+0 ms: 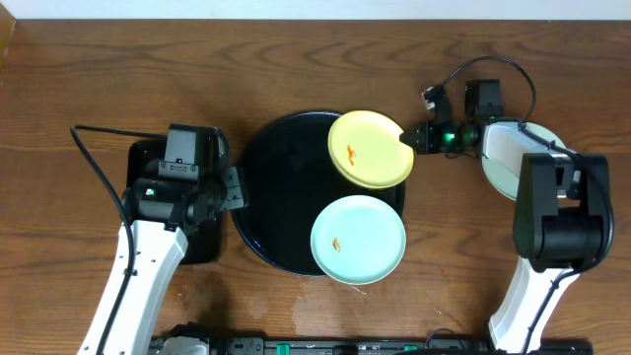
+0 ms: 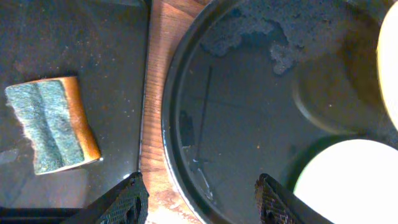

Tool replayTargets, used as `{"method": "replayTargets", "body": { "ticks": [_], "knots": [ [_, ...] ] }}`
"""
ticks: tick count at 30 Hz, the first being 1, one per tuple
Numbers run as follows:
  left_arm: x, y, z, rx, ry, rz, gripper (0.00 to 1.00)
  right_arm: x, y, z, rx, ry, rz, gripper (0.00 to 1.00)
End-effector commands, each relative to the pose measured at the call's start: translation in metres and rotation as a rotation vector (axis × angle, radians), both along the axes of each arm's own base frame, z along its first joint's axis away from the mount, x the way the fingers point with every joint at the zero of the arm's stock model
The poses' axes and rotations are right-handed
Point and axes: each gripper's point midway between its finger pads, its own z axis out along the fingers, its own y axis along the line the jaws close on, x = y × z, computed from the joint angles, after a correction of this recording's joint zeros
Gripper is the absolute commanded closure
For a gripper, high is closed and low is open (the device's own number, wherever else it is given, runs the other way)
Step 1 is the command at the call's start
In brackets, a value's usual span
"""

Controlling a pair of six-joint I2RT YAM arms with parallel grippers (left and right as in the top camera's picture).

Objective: Clean dirty plates on tray and stack at the side
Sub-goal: 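Grip the yellow plate rim with the right gripper and pull it right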

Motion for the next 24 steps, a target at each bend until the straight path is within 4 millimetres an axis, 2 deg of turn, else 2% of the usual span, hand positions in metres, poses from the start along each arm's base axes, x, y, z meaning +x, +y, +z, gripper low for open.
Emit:
{"method": "replayTargets", "body": {
  "ticks": [1,3,6,11,15,18,21,22,24],
  "knots": [
    [0.001,-0.02,0.002,-0.102,0.001,-0.051,0.41,0.011,-0.013,0.009,-0.128,0.012,-0.146,0.99],
    [0.004,-0.025,0.002,-0.125,-0.006,-0.063,0.41,0.014,-0.02,0.012,-0.179,0.025,-0.226,0.99],
    [0.006,-0.027,-0.004,-0.138,0.008,-0.064,0.41,0.019,-0.02,0.028,-0.218,-0.009,-0.271,0.99],
    [0.015,-0.058,-0.013,-0.293,0.035,-0.141,0.41,0.016,-0.015,0.053,-0.315,-0.078,-0.288,0.99],
    [0.027,-0.077,-0.028,-0.387,0.071,-0.184,0.43,0.006,-0.012,0.06,-0.44,-0.101,-0.305,0.99],
    [0.033,-0.092,-0.041,-0.455,0.105,-0.22,0.58,-0.002,-0.003,0.059,-0.501,-0.106,-0.289,0.99],
    [0.035,-0.102,-0.057,-0.469,0.14,-0.24,0.81,-0.006,0.009,0.059,-0.517,-0.115,-0.266,0.99],
    [0.033,-0.102,-0.06,-0.467,0.155,-0.239,0.85,-0.007,0.012,0.058,-0.523,-0.119,-0.26,0.99],
    [0.031,-0.098,-0.061,-0.461,0.168,-0.228,0.85,-0.009,0.018,0.059,-0.533,-0.137,-0.226,0.99]
  ]
}}
